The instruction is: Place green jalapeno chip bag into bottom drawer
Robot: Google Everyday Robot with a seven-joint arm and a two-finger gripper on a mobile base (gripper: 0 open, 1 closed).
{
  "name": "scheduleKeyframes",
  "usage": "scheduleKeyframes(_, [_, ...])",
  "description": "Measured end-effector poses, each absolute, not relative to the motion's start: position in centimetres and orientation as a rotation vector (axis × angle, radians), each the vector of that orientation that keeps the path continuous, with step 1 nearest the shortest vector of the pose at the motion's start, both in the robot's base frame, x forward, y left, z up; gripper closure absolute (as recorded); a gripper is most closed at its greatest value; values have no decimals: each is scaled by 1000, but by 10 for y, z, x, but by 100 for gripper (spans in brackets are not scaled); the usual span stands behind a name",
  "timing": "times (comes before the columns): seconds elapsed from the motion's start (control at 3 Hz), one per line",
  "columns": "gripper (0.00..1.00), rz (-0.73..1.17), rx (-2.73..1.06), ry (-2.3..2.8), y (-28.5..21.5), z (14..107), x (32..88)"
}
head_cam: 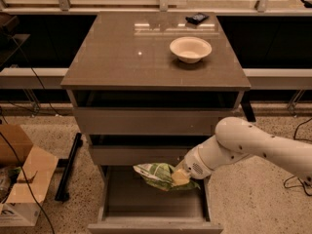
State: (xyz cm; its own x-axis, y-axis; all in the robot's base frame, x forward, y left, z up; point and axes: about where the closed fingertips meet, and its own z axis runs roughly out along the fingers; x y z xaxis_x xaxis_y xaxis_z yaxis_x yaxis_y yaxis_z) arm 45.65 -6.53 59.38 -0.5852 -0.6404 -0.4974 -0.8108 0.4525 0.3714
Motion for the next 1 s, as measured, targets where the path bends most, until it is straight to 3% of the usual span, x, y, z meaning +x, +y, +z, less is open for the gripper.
scheduleKeyframes(0.33, [100,851,-1245,2421,-65,594,456])
scheduleKeyframes(1.0, [100,986,-1161,2541,-32,451,462])
